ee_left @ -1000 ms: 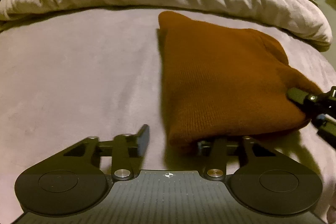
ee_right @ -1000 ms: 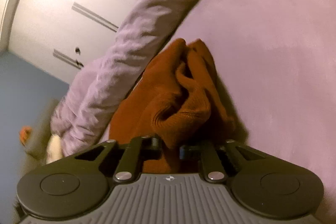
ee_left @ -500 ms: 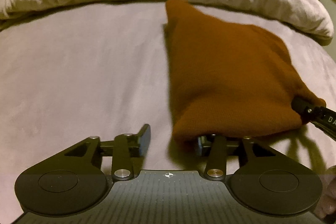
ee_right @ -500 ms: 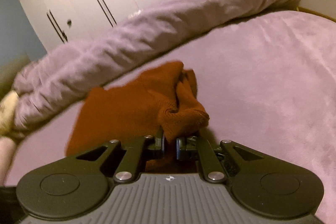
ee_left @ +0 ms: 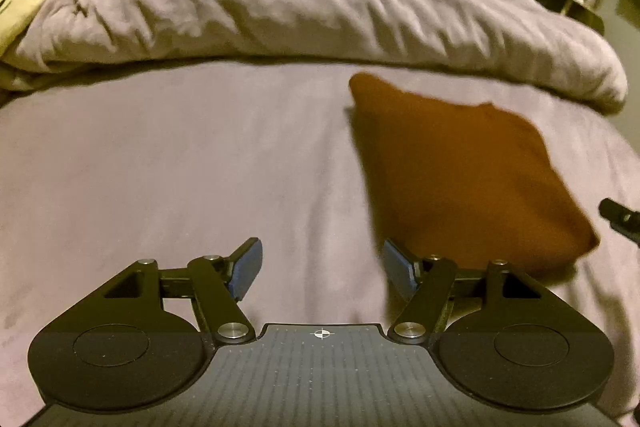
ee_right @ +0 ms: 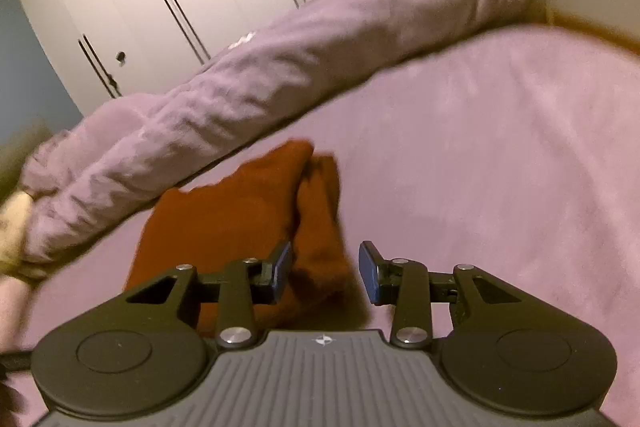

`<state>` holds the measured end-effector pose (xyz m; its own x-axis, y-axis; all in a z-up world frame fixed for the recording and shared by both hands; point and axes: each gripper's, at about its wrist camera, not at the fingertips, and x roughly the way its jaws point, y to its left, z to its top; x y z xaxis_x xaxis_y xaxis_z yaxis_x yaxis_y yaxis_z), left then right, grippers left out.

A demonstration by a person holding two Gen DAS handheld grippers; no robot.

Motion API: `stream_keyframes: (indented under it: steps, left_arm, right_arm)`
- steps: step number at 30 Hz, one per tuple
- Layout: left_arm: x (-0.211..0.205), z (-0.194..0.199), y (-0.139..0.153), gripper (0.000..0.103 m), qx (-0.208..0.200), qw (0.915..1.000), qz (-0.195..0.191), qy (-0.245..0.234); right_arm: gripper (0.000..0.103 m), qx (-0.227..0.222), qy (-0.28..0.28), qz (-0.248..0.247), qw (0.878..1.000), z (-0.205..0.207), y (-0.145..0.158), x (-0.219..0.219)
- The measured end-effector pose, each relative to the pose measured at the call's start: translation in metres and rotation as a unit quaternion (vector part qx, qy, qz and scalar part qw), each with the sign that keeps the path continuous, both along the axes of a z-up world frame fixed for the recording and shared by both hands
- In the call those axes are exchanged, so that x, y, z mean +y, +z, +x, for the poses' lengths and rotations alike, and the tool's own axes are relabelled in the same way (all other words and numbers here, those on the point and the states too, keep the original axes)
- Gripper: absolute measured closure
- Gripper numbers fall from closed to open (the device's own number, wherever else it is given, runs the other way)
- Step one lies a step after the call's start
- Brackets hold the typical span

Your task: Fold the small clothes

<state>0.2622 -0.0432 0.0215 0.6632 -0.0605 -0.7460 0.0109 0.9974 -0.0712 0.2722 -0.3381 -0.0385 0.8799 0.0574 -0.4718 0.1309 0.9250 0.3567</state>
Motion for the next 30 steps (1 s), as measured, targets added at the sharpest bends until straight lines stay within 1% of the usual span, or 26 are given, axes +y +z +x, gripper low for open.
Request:
stream_keyframes:
  steps: [1,3,6,8,9,11,14,17,21,24,27,28,30]
  left_arm:
    - [-0.005,0.006,0.001,0.030,-0.004,1.0000,-0.005,0.001]
    - [-0.018,0.018,0.001,0.026,-0.009,0.9999,-0.014,-0.005]
    - [-0.039,0.035,-0.008,0.025,-0.002,0.9999,0.003,-0.012]
    - [-0.047,0.039,-0.012,0.022,-0.009,0.9998,0.016,-0.011]
    - [-0.049,0.039,-0.013,0.019,-0.013,0.9996,0.022,-0.012]
    - [-0.052,0.042,-0.017,0.019,-0.013,0.9993,0.032,-0.016]
    - [-0.052,0.045,-0.024,0.016,-0.011,0.9990,0.036,-0.024]
    - [-0.052,0.048,-0.030,0.014,-0.012,0.9989,0.029,-0.034]
    - [-0.056,0.049,-0.040,0.010,-0.020,0.9982,0.033,-0.045]
    - [-0.052,0.053,-0.044,0.005,-0.017,0.9988,0.018,-0.041]
    - [-0.046,0.054,-0.042,0.005,-0.013,0.9991,0.002,-0.040]
    - [-0.043,0.053,-0.038,0.006,-0.013,0.9992,-0.003,-0.038]
    - [-0.037,0.049,-0.025,0.019,-0.021,0.9991,-0.018,-0.033]
  right_arm:
    - [0.067,-0.008,0.012,-0.012,1.000,0.003,0.005,0.007]
    - [0.067,-0.012,0.040,-0.037,0.998,0.015,0.011,0.022]
    - [0.069,-0.006,0.085,-0.095,0.992,0.041,0.013,0.049]
    - [0.069,-0.003,0.101,-0.121,0.988,0.056,0.012,0.059]
    - [0.069,-0.005,0.104,-0.138,0.985,0.062,0.011,0.063]
    - [0.069,-0.009,0.112,-0.172,0.979,0.071,0.009,0.069]
    - [0.069,0.009,0.117,-0.205,0.972,0.082,-0.003,0.069]
    - [0.069,0.023,0.121,-0.235,0.964,0.088,-0.017,0.071]
    - [0.067,0.016,0.127,-0.255,0.958,0.086,-0.031,0.069]
    - [0.067,0.012,0.125,-0.255,0.959,0.087,-0.037,0.065]
    - [0.067,0.015,0.125,-0.255,0.959,0.088,-0.034,0.066]
    - [0.065,0.017,0.125,-0.255,0.959,0.088,-0.032,0.067]
    - [0.065,0.018,0.126,-0.245,0.961,0.086,-0.022,0.067]
